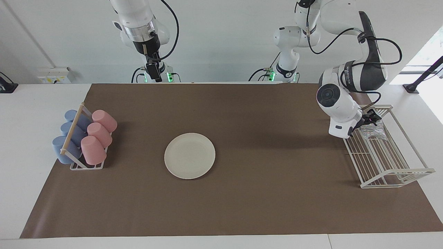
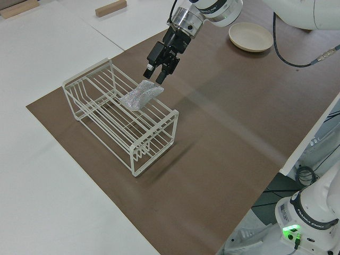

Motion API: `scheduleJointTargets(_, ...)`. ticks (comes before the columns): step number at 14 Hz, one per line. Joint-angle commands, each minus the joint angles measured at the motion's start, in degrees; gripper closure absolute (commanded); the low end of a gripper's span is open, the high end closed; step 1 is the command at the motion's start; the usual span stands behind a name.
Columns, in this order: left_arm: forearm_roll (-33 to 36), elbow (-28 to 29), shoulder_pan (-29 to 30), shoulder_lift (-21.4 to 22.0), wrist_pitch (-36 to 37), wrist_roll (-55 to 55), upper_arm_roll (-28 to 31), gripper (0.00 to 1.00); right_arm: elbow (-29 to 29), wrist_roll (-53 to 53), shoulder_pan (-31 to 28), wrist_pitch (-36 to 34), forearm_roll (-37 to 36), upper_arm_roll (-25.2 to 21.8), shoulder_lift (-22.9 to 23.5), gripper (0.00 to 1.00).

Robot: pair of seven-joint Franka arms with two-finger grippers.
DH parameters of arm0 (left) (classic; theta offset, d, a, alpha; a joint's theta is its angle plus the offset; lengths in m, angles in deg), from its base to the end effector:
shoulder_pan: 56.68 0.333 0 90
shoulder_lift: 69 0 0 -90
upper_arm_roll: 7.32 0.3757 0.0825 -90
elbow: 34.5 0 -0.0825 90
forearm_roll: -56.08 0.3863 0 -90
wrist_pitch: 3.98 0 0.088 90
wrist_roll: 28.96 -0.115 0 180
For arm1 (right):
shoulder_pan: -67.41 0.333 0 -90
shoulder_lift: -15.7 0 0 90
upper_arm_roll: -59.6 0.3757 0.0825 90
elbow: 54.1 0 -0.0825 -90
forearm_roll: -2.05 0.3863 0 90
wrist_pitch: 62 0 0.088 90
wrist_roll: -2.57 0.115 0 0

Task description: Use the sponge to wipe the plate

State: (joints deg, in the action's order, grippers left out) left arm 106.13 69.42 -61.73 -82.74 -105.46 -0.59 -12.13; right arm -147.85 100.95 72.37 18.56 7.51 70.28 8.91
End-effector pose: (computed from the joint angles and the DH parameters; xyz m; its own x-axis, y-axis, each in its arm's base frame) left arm 0.6219 -0.0298 0.4663 0.9998 0.0025 0.0193 0.0161 -0.6648 -0.7469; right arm 0.4707 0.1520 0.6938 0.1304 -0.9899 -0.0559 -0.9830 -0.1365 0.1225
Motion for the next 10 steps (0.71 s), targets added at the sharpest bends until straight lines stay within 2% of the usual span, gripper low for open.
scheduleJointTargets(1,1.8,0.6,-0.6,0.3,0.1,1.0,0.5,0.16,-1.0,0.8,-0.2,0.2,0.4,0.1,-1.0,0.0)
scheduleJointTargets(7,1.8,0.7,-0.1,0.3,0.3,0.9,0.5,1.0,-1.2,0.8,1.0,0.3,0.4,0.1,-1.1,0.0)
scheduleJointTargets(10,1.8,0.6,0.0,0.3,0.3,0.9,0.5,1.0,-1.2,0.8,1.1,0.3,0.4,0.1,-1.1,0.0)
